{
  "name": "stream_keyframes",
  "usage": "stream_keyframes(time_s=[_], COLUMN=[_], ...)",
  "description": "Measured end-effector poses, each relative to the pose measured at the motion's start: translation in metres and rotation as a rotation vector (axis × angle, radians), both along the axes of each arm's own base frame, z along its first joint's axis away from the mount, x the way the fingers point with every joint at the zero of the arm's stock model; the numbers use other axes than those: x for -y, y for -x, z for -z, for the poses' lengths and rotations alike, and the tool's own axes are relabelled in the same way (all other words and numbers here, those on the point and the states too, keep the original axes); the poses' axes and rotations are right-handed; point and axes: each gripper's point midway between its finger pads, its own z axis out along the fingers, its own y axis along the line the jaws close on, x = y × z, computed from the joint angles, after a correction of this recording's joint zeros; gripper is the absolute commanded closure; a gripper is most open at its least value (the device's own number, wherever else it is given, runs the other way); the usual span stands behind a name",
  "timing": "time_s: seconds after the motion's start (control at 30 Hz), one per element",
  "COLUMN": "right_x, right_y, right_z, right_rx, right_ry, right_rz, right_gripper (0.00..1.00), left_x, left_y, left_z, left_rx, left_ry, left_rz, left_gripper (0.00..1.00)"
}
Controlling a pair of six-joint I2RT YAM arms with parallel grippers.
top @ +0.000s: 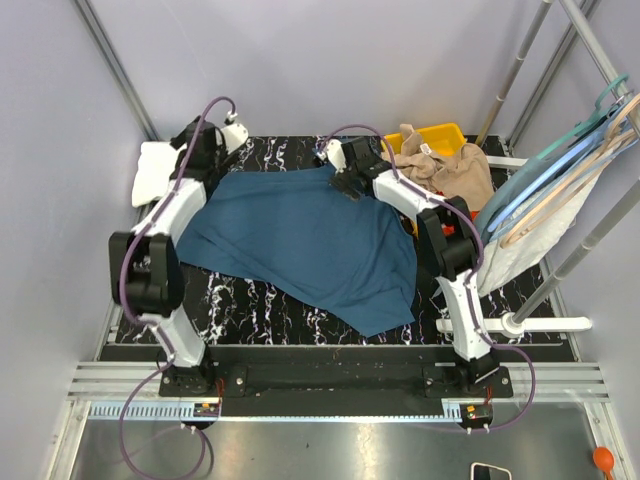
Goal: Fold and stack the t-shirts
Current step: Flatten the tshirt out
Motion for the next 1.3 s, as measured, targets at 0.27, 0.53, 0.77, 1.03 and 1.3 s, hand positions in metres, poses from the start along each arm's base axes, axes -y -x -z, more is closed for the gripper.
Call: stream_keyframes(time_s=[0.27,0.53,0.77,1.03,1.3], right_x=[-0.017,-0.011,0.027,0.018,0.061], right_y=[0.094,0.232,0.318,0.362,0.412], right_z=[-0.042,-0.023,0.004,-0.017,0.009], right_rx=[-0.123,-0.388,-0.569,-0.625,-0.762], right_ry=[-0.142,-0.084,0.012,-0.003,0.105], right_rz=[-0.095,-0.272,-0.321,-0.436,-0.435], right_gripper=[0.00,0.00,0.00,0.00,0.05], left_x=[0.010,0.015,0.015,0.013,0.007], left_y=[0.102,0.161,0.164,0.167,0.166], left_z=[0.060,0.081,0.076,0.087,0.095], left_rx=[-0.219,-0.308,-0.282,-0.312,-0.346], left_ry=[0.051,0.103,0.122,0.098,0.054], left_rz=[0.082,0.103,0.087,0.091,0.086], left_gripper=[0.01,0.01,0.01,0.01,0.02])
